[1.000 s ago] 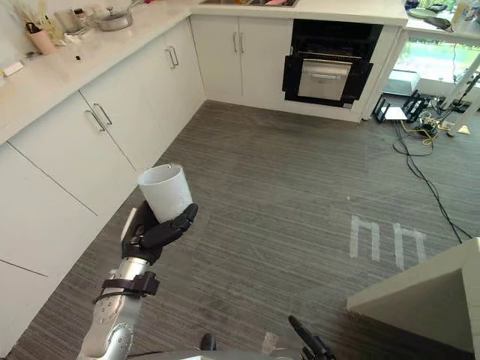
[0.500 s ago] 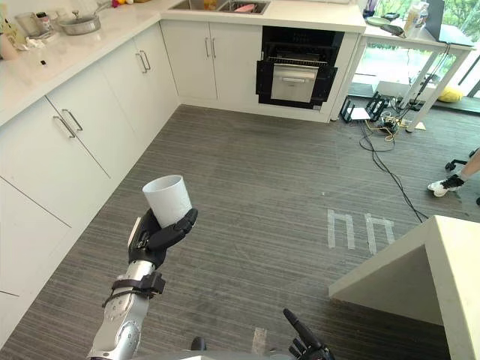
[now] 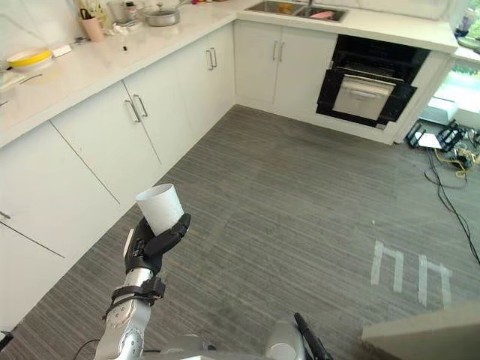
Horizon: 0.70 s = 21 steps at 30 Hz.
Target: Walk over to the sink, pick up the cup, carry it to the dishwasher, place the cup inside the dishwasher, then close the dishwasher door
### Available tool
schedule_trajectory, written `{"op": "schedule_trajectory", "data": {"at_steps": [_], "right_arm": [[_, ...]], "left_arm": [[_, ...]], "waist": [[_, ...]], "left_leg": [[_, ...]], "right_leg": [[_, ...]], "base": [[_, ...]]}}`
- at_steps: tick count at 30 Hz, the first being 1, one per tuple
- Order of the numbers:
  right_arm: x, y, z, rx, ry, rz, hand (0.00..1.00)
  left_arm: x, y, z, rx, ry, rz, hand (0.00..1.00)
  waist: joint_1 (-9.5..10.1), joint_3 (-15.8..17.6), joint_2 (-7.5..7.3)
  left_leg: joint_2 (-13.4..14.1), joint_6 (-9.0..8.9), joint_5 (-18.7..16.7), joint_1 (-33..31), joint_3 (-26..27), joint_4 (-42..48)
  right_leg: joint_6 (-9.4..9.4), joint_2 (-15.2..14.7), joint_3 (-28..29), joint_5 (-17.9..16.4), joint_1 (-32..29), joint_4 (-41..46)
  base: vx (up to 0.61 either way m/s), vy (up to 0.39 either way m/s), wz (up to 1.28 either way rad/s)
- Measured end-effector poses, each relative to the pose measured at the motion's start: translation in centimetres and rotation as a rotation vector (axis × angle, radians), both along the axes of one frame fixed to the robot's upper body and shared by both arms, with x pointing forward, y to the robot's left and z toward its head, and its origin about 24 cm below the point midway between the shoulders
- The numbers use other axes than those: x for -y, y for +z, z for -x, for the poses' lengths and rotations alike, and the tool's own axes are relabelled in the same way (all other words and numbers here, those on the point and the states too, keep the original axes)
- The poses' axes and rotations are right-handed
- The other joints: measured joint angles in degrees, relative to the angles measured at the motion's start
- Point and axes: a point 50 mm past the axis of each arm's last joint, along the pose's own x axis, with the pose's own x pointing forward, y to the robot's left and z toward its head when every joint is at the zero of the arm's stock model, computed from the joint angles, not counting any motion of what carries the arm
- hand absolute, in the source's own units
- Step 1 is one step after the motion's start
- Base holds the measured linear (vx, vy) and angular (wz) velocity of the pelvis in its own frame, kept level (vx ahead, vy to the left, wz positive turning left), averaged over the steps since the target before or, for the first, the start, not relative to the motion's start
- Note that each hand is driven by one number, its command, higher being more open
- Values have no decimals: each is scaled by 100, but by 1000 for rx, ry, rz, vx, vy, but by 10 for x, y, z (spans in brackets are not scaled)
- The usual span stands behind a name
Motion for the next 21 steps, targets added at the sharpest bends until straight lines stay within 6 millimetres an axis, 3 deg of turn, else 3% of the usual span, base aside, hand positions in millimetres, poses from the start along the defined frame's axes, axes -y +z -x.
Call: {"op": "schedule_trajectory", "data": {"at_steps": [2, 3, 4, 5, 6, 7, 8, 10, 11, 12, 13, 14, 15, 16, 17, 18, 19, 20, 21], "right_arm": [[1, 2, 6, 9, 2, 20, 100], [1, 2, 7, 11, -7, 21, 100], [2, 2, 8, 13, -22, 23, 100], [6, 3, 9, 15, -33, 32, 100], [12, 4, 8, 20, -29, 57, 100], [17, 6, 2, 41, -26, 79, 100], [16, 7, -1, 55, -25, 86, 100], [17, 14, -13, 136, -41, 122, 100], [18, 16, -17, 162, -53, 131, 100], [20, 20, -22, 202, -75, 149, 100], [23, 24, -24, 228, -73, 182, 100], [26, 27, -24, 239, -64, 205, 100], [31, 32, -27, 268, -49, 258, 100], [37, 37, -31, 293, -44, 303, 100], [40, 40, -34, 310, -37, 323, 100], [45, 45, -41, 343, -21, 348, 100], [49, 57, -58, 420, 13, 378, 100], [50, 62, -67, 454, 34, 390, 100], [49, 72, -84, 521, 72, 406, 100]], "left_arm": [[16, 8, -9, 47, -104, 6, 0], [19, 10, -12, 61, -123, 1, 0], [23, 15, -17, 86, -164, -4, 0], [27, 19, -22, 105, -192, -6, 0], [31, 19, -23, 103, -201, 9, 0], [33, 21, -24, 108, -206, 15, 0], [34, 22, -25, 113, -214, 16, 0], [38, 25, -26, 141, -263, 8, 0], [39, 27, -26, 151, -274, 5, 0], [41, 31, -24, 172, -288, 1, 0], [42, 34, -19, 192, -289, 5, 0], [42, 34, -16, 197, -286, 7, 0], [42, 35, -12, 204, -286, 16, 0], [39, 33, -9, 199, -274, 18, 0], [37, 32, -8, 192, -264, 16, 0], [33, 30, -6, 182, -244, 13, 0], [25, 30, -6, 175, -205, 2, 0], [22, 31, -6, 178, -187, -5, 0], [18, 33, -6, 184, -152, -17, 0]], "waist": [[-62, -1, 7], [-58, -6, -2], [-57, -23, -36], [-91, 3, 4], [-150, 13, 276], [-149, -19, 375], [-150, -21, 378], [-190, -121, 386], [-205, -121, 390], [-206, -109, 417], [-168, -111, 415], [-135, -109, 409], [-113, -121, 451], [-61, -88, 405], [-22, -87, 398], [25, -97, 390], [149, -105, 375], [182, -100, 363], [223, -95, 315]], "left_leg": [[21, -113, -71, 450, -335, -379], [18, -146, -107, 501, -394, -422], [-19, -204, -183, 614, -467, -494], [23, -295, -298, 820, -549, -539], [210, -317, -357, 1129, -524, -699], [337, -447, -174, 1333, -346, -748], [383, -440, -55, 1417, -314, -711], [479, -484, 357, 1218, -346, 153], [526, -551, 483, 1058, -352, 581], [697, -1008, 974, 671, -404, 1571], [867, -1448, 2022, 213, -495, 2601], [960, -1442, 2586, -8, -500, 3076], [1158, -1264, 2483, -585, -436, 4222], [1239, -755, 2116, -1066, -245, 4997], [1237, -513, 1893, -1273, -129, 5112], [1224, -237, 1548, -1569, 50, 4999], [1188, -194, 1073, -2005, 343, 4135], [1128, -211, 934, -2117, 399, 3572], [875, -294, 859, -2203, 366, 2040]], "right_leg": [[185, 209, -171, 24, -56, -2288], [255, 233, -169, 134, -52, -2894], [320, 243, -179, 447, -27, -3926], [321, 278, -192, 1263, 40, -4380], [-62, 460, -273, 1436, 119, -4122], [-262, 530, -236, 1025, 37, -3598], [-331, 534, -242, 840, 44, -3339], [-401, 559, -366, 183, 184, -2966], [-398, 586, -396, 30, 259, -2941], [-415, 705, -421, -217, 485, -2947], [-489, 874, -387, -487, 791, -3011], [-560, 976, -367, -577, 962, -3098], [-691, 1164, -340, -708, 1346, -3248], [-741, 1282, -198, -841, 1755, -3429], [-745, 1315, -105, -872, 1941, -3554], [-742, 1339, 79, -881, 2188, -3776], [-717, 1319, 440, -866, 2503, -4102], [-655, 1285, 581, -836, 2604, -4194], [-541, 1169, 813, -839, 2778, -4300]], "base": [[420, -191, 82], [451, -241, 62], [406, -219, 44], [690, -310, 36], [594, -234, 7], [585, -216, -9], [524, -234, -12], [612, -317, 8], [491, -267, 9], [485, -238, -5], [497, -222, -16], [486, -164, -28], [475, -121, -43], [461, -98, -52], [450, -66, -72], [473, -24, -111], [615, 25, -119], [687, 81, -130], [476, 78, -85]]}}
